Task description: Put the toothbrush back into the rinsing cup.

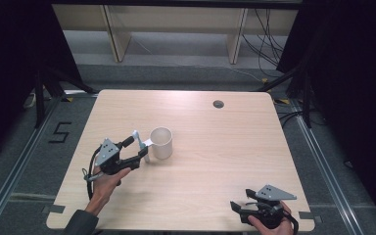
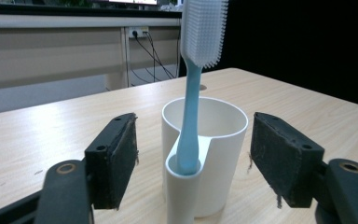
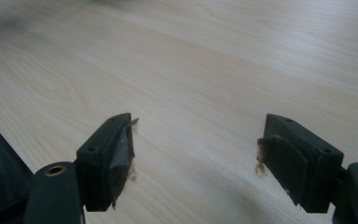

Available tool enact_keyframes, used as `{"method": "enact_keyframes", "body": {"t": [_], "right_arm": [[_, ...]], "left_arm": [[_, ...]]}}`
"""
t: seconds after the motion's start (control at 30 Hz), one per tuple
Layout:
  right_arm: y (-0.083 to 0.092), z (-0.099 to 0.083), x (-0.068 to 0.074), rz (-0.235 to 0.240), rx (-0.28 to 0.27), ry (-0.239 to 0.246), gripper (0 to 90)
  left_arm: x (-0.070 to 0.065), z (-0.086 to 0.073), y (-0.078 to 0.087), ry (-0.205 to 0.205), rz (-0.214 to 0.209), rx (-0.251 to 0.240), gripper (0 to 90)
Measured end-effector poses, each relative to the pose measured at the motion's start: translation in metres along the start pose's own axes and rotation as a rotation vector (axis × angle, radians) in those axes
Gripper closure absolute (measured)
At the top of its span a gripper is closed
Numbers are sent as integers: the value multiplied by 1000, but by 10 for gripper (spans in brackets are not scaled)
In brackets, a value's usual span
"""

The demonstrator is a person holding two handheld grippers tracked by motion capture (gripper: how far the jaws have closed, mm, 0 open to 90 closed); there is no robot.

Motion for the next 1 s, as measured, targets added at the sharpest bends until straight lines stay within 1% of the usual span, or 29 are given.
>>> {"method": "enact_keyframes", "body": {"t": [0.07,0.1,0.13,0.17,0.2,0.23,0.27,0.3,0.33,0.37,0.4,0.43,0.5,0.53,0.57,0.6,0.63,0.67,0.7,0.77,0.8,0.83,0.87,0.9,0.93,1.0], "right_arm": [[0,0,0,2,4,1,263],[1,0,0,1,5,1,262],[0,0,0,2,3,0,262],[0,0,0,0,0,0,263],[0,0,-1,-7,-3,7,263],[0,0,0,-3,-4,4,263],[0,0,0,-5,-5,5,262],[0,0,0,-3,-2,2,262],[0,0,0,0,0,1,262],[0,0,0,0,0,1,262],[0,0,0,-1,-1,1,263],[0,0,0,1,-5,5,262],[0,0,0,-2,-2,0,262],[0,0,0,-2,-1,0,262],[0,0,0,-2,-1,0,262],[0,0,0,-3,-4,4,262],[0,0,0,0,-6,5,262],[0,0,0,2,0,5,262],[0,0,0,1,-5,4,262],[0,0,0,0,-4,6,262],[0,0,0,2,-6,7,262],[0,1,0,2,-7,5,262],[0,1,0,2,-7,5,262],[0,0,0,2,-5,4,262],[0,0,0,2,-5,4,262],[0,0,0,1,-6,5,262]], "left_arm": [[0,0,2,-6,5,6,295],[1,1,1,-22,-6,-11,292],[1,1,2,-20,-8,-13,285],[0,-1,4,0,5,12,282],[0,-1,4,0,5,12,282],[1,0,4,-13,-6,-3,280],[1,-1,7,-5,3,15,277],[1,-1,7,-5,3,15,273],[1,-1,8,4,2,22,271],[1,-1,8,4,2,22,271],[3,0,8,-8,-11,6,270],[3,-1,11,5,4,31,269],[3,-1,13,6,3,31,268],[4,0,13,-7,-5,22,267],[4,0,13,-7,-5,22,265],[2,0,16,6,-2,32,264],[2,0,16,6,-2,32,261],[2,1,15,-7,-18,14,254],[1,0,18,6,-5,42,253],[1,0,19,-1,-9,38,253],[0,1,19,-13,-22,29,251],[-1,0,21,-1,-13,48,247],[-1,0,21,-1,-13,48,245],[-1,1,22,-20,-23,44,244],[-2,1,23,-5,-19,50,241],[-2,1,24,-8,-21,52,233]]}}
Point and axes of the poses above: each handheld gripper's, and its own axes: y roughly backward along the jaws, z roughly out of its top, x roughly to its left, the point moved 6 cm from there along -y, roughly forward along the jaws, and after that the axes turned 3 degrees about -y, right-handed, at the moved point
